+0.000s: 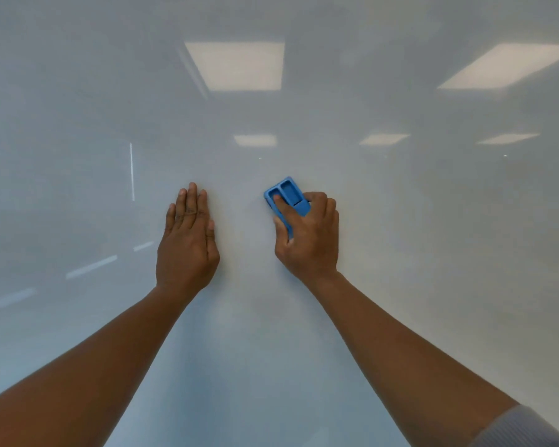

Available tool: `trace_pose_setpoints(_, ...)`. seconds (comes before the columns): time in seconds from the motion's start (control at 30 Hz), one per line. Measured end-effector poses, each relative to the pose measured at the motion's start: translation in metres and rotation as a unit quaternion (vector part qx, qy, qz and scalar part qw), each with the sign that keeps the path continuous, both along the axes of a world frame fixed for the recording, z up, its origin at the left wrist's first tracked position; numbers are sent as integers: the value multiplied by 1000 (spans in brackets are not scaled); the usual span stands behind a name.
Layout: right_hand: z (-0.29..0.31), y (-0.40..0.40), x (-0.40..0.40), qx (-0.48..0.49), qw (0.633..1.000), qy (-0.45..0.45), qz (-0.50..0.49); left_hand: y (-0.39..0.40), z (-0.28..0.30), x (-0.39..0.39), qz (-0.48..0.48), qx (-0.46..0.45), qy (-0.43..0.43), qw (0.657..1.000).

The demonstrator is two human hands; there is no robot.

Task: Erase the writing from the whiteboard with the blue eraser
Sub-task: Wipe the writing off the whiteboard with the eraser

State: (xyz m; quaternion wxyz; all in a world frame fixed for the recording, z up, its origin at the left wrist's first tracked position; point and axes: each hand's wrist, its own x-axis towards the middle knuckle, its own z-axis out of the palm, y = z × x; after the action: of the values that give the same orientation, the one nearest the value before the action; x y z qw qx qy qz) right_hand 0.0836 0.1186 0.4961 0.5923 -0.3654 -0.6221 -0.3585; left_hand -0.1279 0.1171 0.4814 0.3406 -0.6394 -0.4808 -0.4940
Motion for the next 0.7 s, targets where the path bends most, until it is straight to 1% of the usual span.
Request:
trace_pose_setpoints(0.07,28,2,-6,3,999,53,-6,-2,3,-10,-3,-7,-6,1000)
trace_pose_setpoints(0.1,41,2,-12,6,998,63,-9,-3,4,-14,-7,-11,-8,1000)
trace_pose_setpoints(0.17,61,0,-29,8,998,55,-10,-6,3,-24,-10,-17,-16,1000)
trace_pose_setpoints(0.23,71,-2,-48,1,1000,29,-9,-9,1,-35,-4,-23,-20,1000)
trace_pose_setpoints(0.33,66,-5,-76,-3,1000,-14,-7,-16,-5,-51,7,-38,-28,999)
trace_pose_setpoints(0.47,23,-7,-112,-8,994,-106,7,-24,-15,-72,10,-64,-44,997)
trace_pose_setpoints(0.53,4,-6,-117,-9,988,-152,4,-27,-16,-79,11,-69,-43,997)
trace_pose_setpoints(0.63,3,-5,-109,3,979,-202,-5,-29,-10,-80,11,-65,-36,997)
trace_pose_setpoints(0.7,14,-7,-100,-1,981,-195,-10,-29,-2,-74,8,-55,-34,998)
